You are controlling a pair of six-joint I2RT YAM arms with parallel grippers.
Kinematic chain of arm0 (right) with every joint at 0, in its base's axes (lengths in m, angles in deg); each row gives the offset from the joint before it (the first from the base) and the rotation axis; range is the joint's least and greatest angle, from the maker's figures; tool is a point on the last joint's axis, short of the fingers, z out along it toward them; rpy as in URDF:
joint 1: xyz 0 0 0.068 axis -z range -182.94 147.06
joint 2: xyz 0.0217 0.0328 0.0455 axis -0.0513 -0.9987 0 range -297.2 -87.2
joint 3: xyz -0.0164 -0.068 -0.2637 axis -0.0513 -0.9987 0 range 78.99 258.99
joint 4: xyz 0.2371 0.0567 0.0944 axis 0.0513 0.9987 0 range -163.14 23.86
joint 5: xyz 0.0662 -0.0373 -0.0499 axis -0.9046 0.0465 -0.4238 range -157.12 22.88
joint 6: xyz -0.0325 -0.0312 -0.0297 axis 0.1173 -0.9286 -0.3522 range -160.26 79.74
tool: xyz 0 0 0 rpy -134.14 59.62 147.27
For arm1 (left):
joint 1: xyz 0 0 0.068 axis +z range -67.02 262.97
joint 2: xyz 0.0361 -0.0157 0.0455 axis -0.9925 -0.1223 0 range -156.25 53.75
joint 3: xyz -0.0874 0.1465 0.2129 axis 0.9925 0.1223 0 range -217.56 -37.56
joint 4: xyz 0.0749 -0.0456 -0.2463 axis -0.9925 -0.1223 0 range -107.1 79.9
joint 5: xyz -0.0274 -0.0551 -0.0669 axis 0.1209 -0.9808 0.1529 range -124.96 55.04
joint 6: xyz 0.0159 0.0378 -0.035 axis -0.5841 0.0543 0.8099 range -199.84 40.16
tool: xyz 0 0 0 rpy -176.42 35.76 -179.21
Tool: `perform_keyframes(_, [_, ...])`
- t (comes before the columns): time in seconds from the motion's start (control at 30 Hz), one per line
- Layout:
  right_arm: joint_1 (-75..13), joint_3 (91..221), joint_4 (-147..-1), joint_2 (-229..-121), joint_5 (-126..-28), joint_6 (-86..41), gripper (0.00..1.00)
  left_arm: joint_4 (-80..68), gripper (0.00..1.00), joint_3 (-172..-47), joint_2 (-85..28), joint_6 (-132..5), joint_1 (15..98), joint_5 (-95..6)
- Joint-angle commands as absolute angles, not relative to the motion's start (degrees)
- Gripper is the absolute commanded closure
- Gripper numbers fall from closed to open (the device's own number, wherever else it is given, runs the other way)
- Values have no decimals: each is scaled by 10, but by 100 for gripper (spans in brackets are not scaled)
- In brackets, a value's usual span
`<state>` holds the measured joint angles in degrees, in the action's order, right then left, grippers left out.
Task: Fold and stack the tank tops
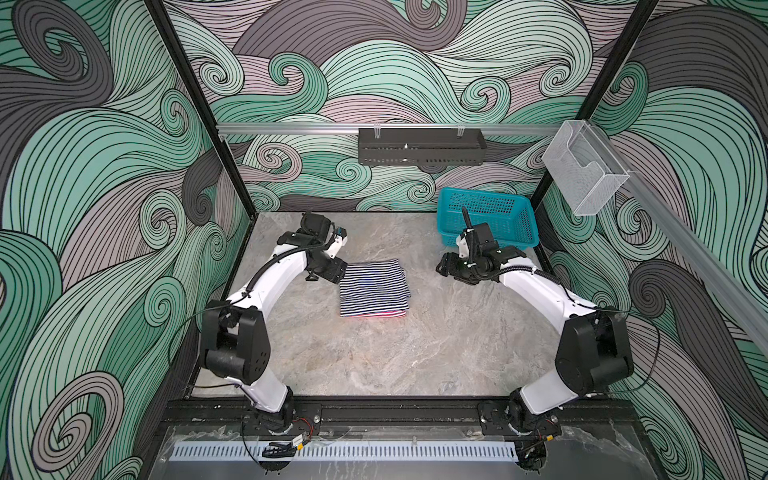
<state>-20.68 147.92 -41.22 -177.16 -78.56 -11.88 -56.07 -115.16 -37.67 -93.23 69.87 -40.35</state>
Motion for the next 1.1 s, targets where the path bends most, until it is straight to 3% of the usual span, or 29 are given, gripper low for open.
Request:
perform_keyframes(0.0, [-195,1475,-421,-1745,-780,-133,33,-535,23,-1138,-346,-921,715,-384])
perform_keyframes(0.3, [-176,1460,-422,-1723,-761,-144,33,-471,22,-1105,-289,-886,763,-378])
perform_keyframes(0.4, [-165,1445,-427,-1706,-743,-153,32,-440,14,-1086,-280,-869,784,-371])
perform_keyframes(0.67, [-105,1406,-437,-1660,-736,-152,31,-385,13,-1048,-263,-828,861,-436])
perform_keyframes(0.9, [-77,1372,-469,-1643,-741,-162,31,-329,12,-991,-270,-812,873,-446])
perform_keyframes(1.07, [-76,1322,-541,-1609,-709,-170,30,-248,6,-943,-273,-797,875,-409])
